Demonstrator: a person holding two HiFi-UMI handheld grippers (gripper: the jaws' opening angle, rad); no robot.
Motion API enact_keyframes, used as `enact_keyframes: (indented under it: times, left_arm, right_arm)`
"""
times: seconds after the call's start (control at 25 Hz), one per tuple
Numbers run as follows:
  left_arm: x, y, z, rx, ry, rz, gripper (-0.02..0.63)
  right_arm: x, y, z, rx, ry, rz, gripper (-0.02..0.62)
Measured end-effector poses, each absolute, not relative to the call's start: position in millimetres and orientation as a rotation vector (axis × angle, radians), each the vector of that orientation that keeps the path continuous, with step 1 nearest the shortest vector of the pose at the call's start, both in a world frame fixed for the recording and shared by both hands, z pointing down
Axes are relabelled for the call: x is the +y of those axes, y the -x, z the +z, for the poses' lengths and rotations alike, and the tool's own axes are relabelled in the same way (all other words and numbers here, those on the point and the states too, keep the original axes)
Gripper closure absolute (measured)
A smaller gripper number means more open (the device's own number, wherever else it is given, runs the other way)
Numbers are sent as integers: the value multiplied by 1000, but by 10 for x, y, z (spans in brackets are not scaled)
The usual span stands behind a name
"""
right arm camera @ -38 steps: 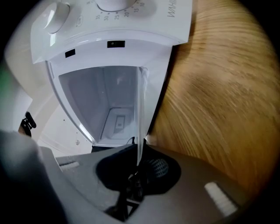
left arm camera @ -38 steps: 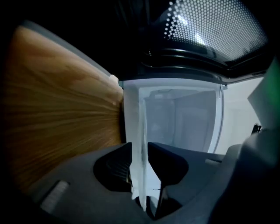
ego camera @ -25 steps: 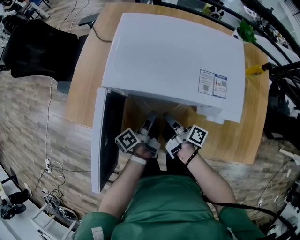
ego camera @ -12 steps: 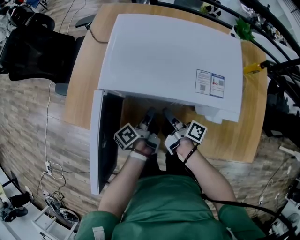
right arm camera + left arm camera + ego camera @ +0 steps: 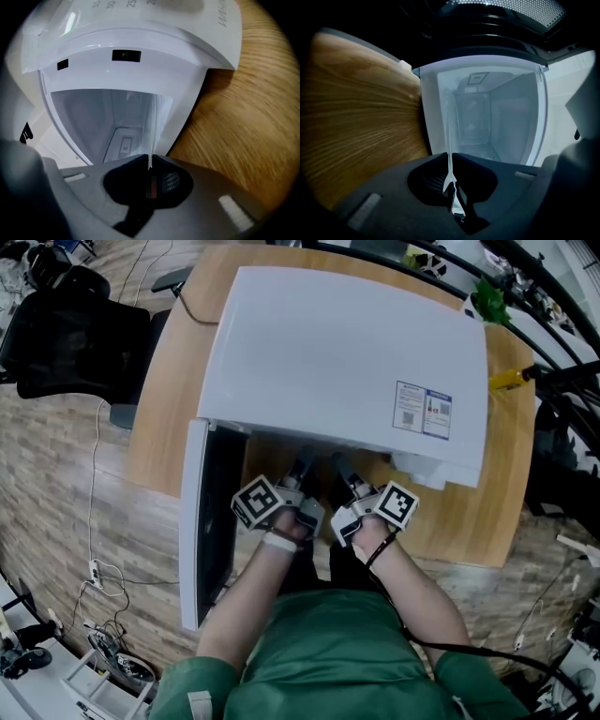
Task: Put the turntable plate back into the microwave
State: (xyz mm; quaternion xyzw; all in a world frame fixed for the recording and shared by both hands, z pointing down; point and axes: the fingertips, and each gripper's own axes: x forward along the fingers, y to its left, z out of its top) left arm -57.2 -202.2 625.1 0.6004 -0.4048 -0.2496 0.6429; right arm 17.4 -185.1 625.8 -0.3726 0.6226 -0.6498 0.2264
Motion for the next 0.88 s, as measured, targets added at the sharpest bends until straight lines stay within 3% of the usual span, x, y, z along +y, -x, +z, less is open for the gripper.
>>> enact_keyframes:
  times: [0.88]
  left_arm:
    - [-2186,604,6231,-936,-1332,-594,569]
  right_arm:
    - [-2010,-156,6252,1731,1085,-1813,568]
